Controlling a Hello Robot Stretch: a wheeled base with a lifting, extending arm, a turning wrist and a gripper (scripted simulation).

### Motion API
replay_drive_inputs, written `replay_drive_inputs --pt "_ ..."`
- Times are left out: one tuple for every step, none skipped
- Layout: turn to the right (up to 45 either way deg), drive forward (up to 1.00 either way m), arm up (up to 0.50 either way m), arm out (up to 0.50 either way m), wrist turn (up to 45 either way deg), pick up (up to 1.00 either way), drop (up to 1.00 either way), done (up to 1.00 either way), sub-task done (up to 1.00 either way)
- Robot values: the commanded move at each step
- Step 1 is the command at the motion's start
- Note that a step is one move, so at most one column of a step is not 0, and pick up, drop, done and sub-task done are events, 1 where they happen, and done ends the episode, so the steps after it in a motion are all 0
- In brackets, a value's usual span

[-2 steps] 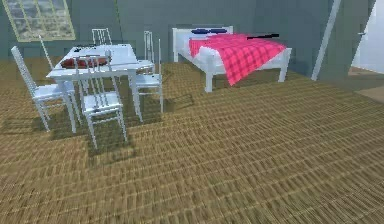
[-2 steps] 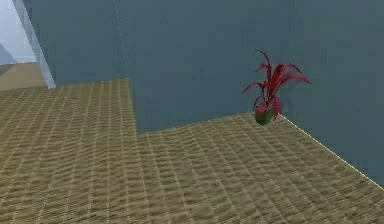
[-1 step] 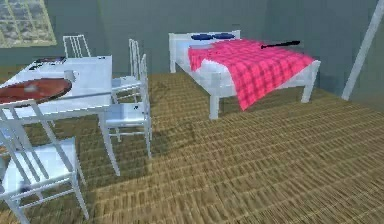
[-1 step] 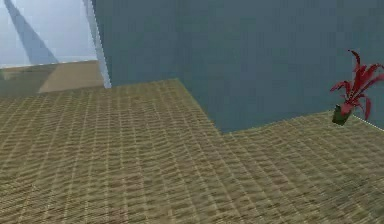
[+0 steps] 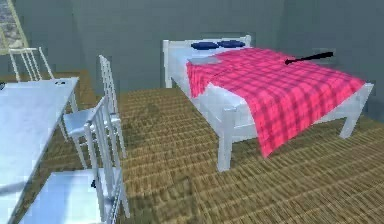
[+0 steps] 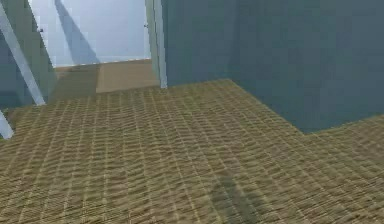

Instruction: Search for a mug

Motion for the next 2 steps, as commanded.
replay_drive_inputs --pt "-21.0 0.0 0.0 0.0 0.0 0.0 0.0 0.0 0.0" --pt "0.0 0.15 0.0 0.0 0.0 0.0 0.0 0.0 0.0"
